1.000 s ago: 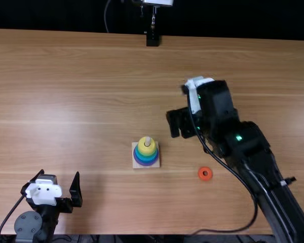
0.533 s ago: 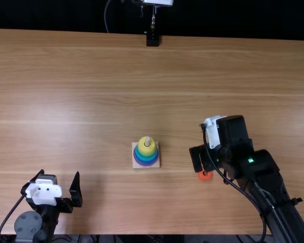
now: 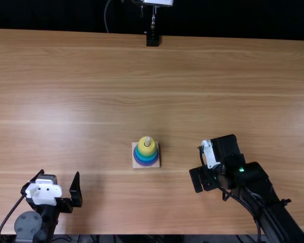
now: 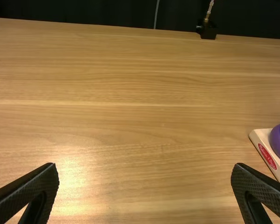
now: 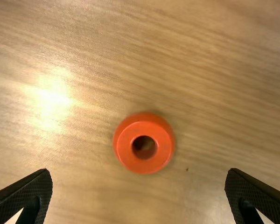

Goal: Build the Hanoi tower: stack the rings onto the peg from bottom to top in this color order: purple, dark blue, light blue, dark green, light green, yellow, orange.

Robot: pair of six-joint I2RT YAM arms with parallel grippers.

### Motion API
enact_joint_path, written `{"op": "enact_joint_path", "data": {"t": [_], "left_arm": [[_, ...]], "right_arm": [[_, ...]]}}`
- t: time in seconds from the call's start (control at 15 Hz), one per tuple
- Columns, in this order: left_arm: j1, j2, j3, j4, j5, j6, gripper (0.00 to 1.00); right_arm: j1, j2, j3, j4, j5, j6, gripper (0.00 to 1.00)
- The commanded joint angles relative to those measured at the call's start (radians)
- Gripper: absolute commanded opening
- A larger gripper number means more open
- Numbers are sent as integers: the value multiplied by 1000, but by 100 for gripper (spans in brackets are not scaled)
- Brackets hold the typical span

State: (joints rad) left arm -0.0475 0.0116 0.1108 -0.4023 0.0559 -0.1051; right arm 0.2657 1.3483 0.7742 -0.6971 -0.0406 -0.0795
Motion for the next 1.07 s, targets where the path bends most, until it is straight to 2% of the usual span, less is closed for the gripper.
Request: {"op": "enact_joint_path", "data": {"t": [0.0,0.6,0.87,1.0], "left_arm": [[3,-12,-111,-78,5,11,100],[3,-12,-111,-78,5,11,100],[3,-12,-111,-78,5,11,100],[3,-12,-111,-78,5,11,100]], "right_arm": [[-3,-9,-29,43,6,4,100],[-2,9,-19,78,6,4,100],[-2,77,-16,78,6,10,100],[0,84,-15,78,4,61,100]]}}
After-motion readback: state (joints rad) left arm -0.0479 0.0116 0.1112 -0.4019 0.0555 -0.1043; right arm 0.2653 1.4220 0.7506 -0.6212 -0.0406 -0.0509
